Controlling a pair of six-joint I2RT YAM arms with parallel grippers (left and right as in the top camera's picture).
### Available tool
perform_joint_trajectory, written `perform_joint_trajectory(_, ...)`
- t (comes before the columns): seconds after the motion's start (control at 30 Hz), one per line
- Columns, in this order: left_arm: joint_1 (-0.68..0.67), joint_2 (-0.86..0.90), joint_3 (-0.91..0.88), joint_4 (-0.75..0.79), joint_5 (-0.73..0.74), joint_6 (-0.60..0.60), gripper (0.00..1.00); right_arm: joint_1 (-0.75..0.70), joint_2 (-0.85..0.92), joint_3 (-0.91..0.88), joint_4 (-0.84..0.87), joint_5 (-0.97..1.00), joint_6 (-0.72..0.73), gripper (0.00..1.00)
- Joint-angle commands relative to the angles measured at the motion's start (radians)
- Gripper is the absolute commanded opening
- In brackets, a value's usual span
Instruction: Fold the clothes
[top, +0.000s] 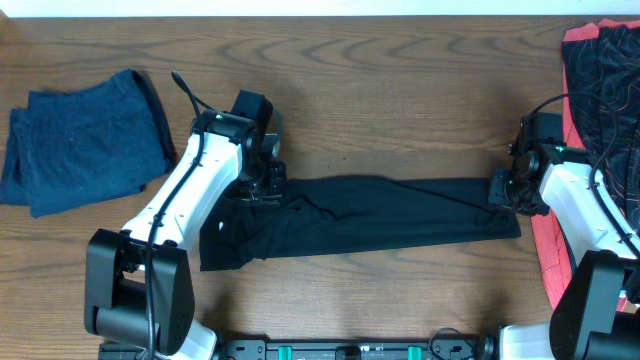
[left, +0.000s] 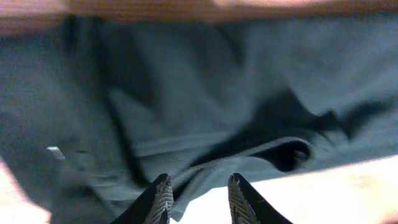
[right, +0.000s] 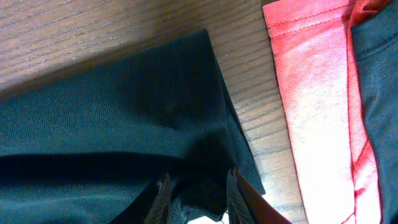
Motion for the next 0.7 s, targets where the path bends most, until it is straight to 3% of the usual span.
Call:
perform_joint_trajectory(0.0, 0.002, 0.009, -0.012, 0.015, -0.167, -0.061, 0.32, -0.006, -0.015, 0.002, 0.002, -0.008, 0.007, 0.29)
perform_joint_trajectory(0.33, 0.021, 0.013, -0.192, 0.222, -0.188, -0.081, 0.32, -0.006, -0.015, 0.002, -0.001, -0.008, 0.007, 0.29)
perform_joint_trajectory(0.5, 0.111, 0.013, -0.237, 0.228, -0.221, -0.161, 0.27, -0.006, -0.015, 0.002, 0.0, -0.008, 0.007, 0.29)
perform_joint_trajectory(0.67, 0.182, 0.013, -0.237, 0.235, -0.162, -0.173, 0.27, -0.006, -0.015, 0.002, 0.003, -0.008, 0.007, 0.3)
